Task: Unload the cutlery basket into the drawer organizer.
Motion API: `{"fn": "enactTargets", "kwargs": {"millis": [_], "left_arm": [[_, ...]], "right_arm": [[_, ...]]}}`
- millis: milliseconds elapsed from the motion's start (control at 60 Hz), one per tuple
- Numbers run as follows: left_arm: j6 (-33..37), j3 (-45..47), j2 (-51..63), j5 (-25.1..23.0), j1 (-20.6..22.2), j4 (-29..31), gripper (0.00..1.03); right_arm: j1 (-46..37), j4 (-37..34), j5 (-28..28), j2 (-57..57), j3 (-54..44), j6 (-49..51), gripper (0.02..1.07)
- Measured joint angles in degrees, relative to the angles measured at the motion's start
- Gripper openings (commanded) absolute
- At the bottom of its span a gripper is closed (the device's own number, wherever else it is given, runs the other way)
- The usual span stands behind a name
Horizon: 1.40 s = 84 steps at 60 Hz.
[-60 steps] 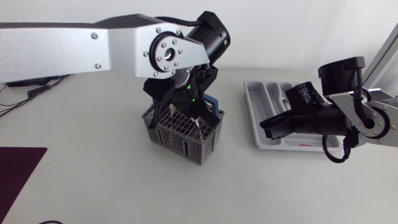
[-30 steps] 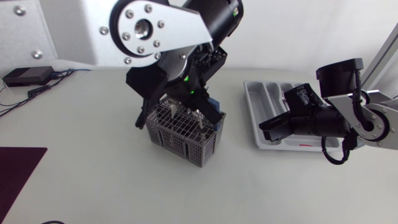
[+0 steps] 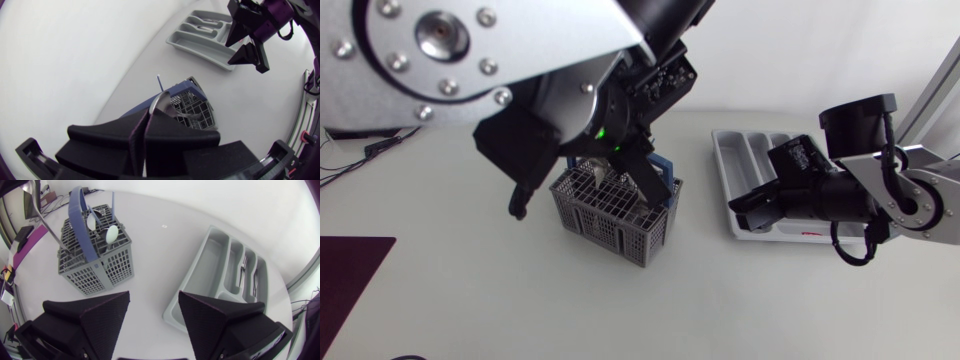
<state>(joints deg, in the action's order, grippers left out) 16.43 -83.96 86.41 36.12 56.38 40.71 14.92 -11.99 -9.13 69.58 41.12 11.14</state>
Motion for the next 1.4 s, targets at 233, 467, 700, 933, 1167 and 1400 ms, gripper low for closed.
{"fn": "enactTargets", "kwargs": {"millis": [233, 467, 700, 933, 1167, 1400], "left_arm": [[6.4, 6.4, -4.9, 0.6, 1.3, -6.8, 0.14], [9.0, 6.5, -8.3, 1.5, 1.3, -8.7, 0.14], [4.9, 3.3, -8.5, -5.7, -0.7, -4.3, 0.15], [-5.5, -3.6, -5.9, -14.0, -4.9, -2.1, 0.15], [-12.0, -3.7, -3.1, -21.1, -6.4, -1.9, 0.16], [-14.8, -3.7, -2.4, -24.4, -7.3, -1.7, 0.16]], "right_arm": [[3.1, 0.6, -1.2, -2.7, 0.0, 1.8, 0.74], [5.2, 2.8, -4.2, -4.0, -0.2, 3.6, 0.74], [9.9, 6.4, -5.7, -12.7, -2.8, 4.8, 0.74], [19.7, 16.2, 4.4, -22.6, -8.8, 6.2, 0.74], [29.6, 25.8, 15.6, -23.1, -11.3, 11.0, 0.73], [31.2, 31.7, 19.5, -17.6, -11.3, 13.2, 0.55]]}}
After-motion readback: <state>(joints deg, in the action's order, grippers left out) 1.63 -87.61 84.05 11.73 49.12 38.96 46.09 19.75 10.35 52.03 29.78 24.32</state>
